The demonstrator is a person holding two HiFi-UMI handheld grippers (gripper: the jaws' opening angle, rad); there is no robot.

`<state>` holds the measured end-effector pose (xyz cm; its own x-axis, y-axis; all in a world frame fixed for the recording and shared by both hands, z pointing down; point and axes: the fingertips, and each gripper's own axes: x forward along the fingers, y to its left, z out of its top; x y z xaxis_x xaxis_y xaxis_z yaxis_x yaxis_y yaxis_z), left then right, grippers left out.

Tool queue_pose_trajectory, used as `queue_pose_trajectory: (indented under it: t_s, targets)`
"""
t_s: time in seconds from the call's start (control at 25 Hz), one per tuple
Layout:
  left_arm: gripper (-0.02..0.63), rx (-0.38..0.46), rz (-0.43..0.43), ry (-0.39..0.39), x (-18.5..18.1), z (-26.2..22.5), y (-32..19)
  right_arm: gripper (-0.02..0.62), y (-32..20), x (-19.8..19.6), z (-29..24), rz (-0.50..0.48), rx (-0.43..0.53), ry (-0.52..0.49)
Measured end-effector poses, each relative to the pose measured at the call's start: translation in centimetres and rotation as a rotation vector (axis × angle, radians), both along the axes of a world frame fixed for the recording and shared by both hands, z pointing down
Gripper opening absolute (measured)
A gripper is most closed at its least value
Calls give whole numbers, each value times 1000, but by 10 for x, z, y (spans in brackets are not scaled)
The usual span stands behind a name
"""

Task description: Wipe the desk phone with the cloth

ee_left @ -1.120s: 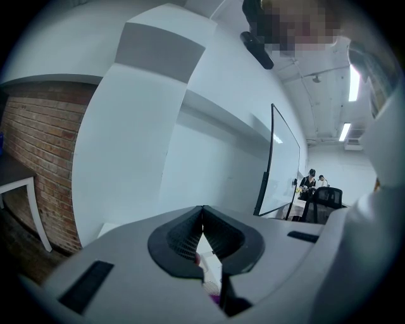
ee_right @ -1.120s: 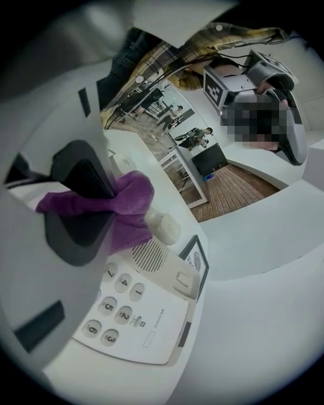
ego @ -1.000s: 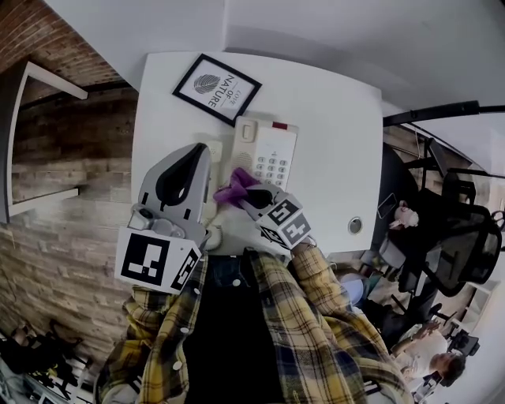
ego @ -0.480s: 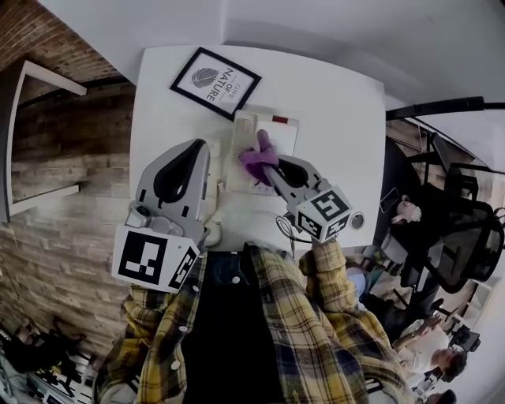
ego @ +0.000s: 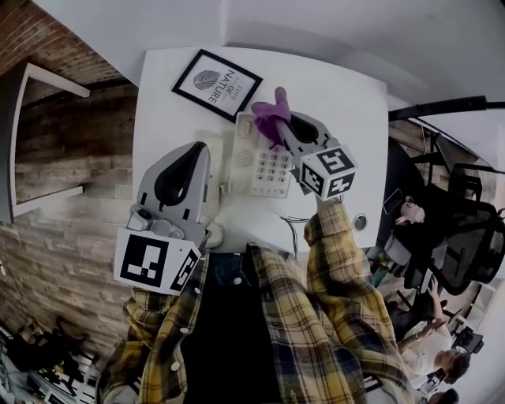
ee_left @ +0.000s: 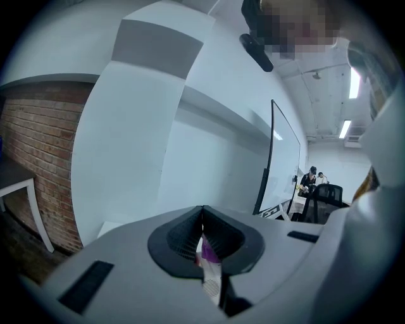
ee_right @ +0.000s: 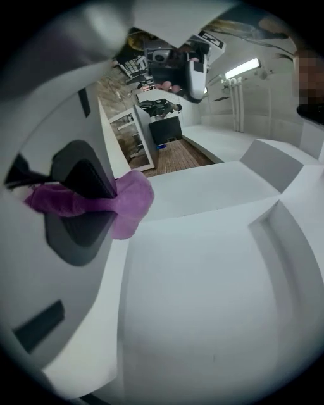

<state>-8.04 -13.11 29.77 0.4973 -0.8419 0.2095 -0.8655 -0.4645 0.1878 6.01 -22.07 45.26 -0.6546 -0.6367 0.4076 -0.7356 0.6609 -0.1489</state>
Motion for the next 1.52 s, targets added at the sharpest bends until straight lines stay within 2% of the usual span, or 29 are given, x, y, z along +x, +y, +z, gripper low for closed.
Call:
queue_pose_trajectory:
  t_s: [0.12, 0.2, 0.8, 1.52]
  targets:
    - [14, -5, -7, 0, -2, 1, 0, 60, 0, 4, 27, -2, -29, 109]
    - [14, -9, -12, 0, -3, 2, 0, 60, 5, 7, 41, -3, -48, 144]
    - [15, -17, 26, -4, 9, 4, -2, 60, 46, -1, 57, -66, -112, 122]
    - [15, -12, 9, 5, 4, 4, 2, 60, 124, -11, 78, -129, -176, 120]
